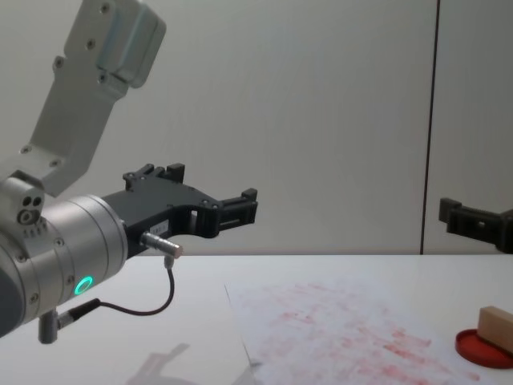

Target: Use the one hand to pick up the stamp and affix it onto the A4 paper.

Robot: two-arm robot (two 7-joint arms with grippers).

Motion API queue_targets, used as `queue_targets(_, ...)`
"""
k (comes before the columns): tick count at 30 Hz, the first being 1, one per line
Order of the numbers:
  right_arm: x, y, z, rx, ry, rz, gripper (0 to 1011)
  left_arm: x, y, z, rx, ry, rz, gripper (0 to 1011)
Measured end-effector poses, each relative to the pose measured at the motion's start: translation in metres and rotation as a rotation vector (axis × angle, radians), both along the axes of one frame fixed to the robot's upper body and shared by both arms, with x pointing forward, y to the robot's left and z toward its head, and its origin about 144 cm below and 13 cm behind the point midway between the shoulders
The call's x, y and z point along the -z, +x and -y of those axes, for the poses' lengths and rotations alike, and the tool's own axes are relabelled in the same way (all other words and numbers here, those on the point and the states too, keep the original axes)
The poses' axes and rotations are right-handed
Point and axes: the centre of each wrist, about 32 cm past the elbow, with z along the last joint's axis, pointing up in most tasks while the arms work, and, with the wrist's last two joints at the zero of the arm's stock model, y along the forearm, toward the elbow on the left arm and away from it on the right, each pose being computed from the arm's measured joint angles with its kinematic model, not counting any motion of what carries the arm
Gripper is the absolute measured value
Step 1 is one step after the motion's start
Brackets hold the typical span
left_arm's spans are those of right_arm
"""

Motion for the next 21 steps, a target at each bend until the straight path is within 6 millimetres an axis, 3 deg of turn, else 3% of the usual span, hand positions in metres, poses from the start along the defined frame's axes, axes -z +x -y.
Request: queue_targets(21,-0.0002,0.0,0.0,0.0,0.0,0.001,1001,0.0,0.0,0.0,0.0,0.0,0.0,993)
